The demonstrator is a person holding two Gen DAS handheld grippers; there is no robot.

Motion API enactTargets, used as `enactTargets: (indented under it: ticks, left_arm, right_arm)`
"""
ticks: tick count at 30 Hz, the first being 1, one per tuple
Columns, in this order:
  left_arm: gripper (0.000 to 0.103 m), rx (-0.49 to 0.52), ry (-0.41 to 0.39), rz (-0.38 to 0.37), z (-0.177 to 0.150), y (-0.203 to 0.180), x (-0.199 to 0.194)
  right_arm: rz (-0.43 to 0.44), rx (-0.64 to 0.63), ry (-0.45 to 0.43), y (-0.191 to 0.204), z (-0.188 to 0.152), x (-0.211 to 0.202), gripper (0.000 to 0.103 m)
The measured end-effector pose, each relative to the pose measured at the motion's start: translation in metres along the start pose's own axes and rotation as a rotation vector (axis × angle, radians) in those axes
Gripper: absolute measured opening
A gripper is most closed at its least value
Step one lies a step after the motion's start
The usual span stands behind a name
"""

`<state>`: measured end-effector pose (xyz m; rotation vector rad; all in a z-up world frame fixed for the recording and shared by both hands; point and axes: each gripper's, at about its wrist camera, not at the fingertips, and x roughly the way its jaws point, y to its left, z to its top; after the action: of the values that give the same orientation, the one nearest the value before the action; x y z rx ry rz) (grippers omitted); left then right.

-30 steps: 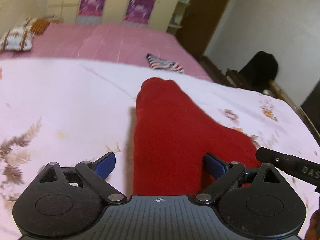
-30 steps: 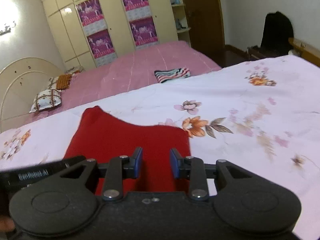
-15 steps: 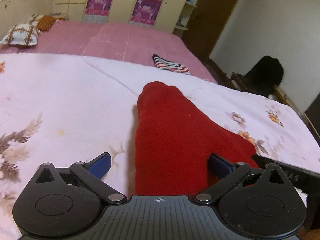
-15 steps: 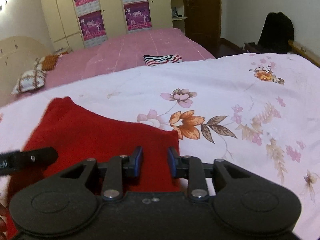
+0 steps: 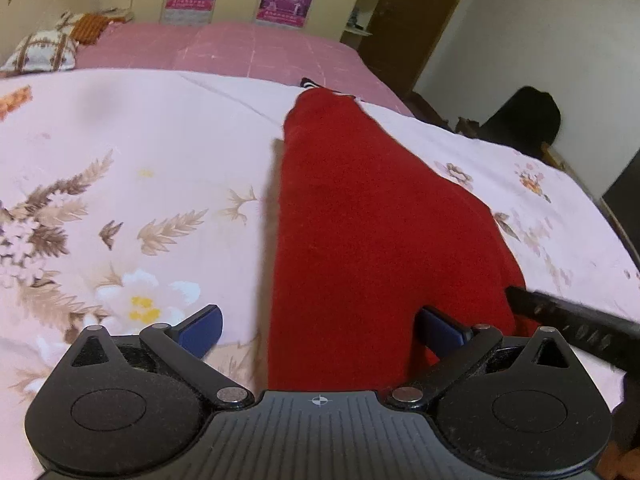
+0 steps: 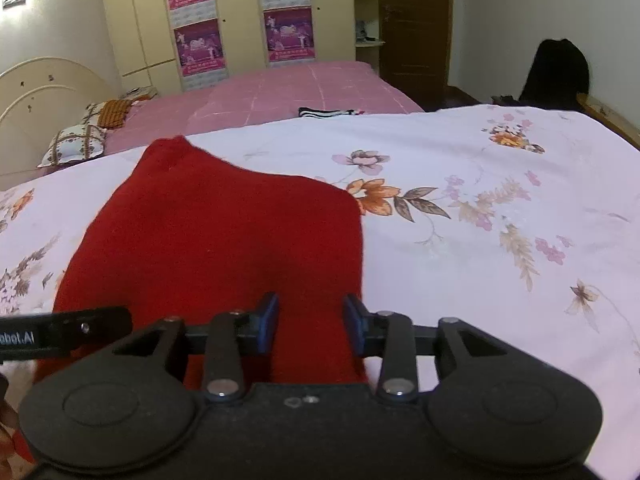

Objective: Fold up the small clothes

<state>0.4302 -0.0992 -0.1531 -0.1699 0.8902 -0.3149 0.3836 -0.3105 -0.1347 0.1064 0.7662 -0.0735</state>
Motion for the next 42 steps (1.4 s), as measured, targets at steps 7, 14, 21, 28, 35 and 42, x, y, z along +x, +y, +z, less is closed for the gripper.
enactTargets:
  ticks: [7,14,21,28,35,42]
  left_arm:
    - [0.103,0.02,0.017,-0.004,-0.026,-0.001,-0.027]
    - [0.103,0.077,0.019,0.033,-0.047,-0.007,-0.025]
    - [0.103,0.069,0.034,0.042,-0.045,-0.011,-0.036]
    - [0.103,0.1,0.038,0.036,-0.05,-0.015,-0.042]
    - [0.103,0.08,0.041,0.02,-0.048,-0.01,-0.045]
    - [0.103,0.06,-0.023,0.015,-0.017,-0.008,-0.055]
  right_arm:
    - [0.029,-0.008,-0.027,0.002,-0.02,-0.05,0.035]
    - [-0.004,-0.01,0.035,0.004,-0.057,-0.055,0.038]
    - [-0.002,0.053,0.044,-0.003,-0.062,-0.064,0.037]
    - [-0.013,0.036,0.039,0.002,-0.069,-0.072,0.037]
    - [-0.016,0.07,0.071,-0.003,-0.073,-0.069,0.037]
    - [-0.02,0.06,0.0,-0.007,-0.054,-0.085,0.037]
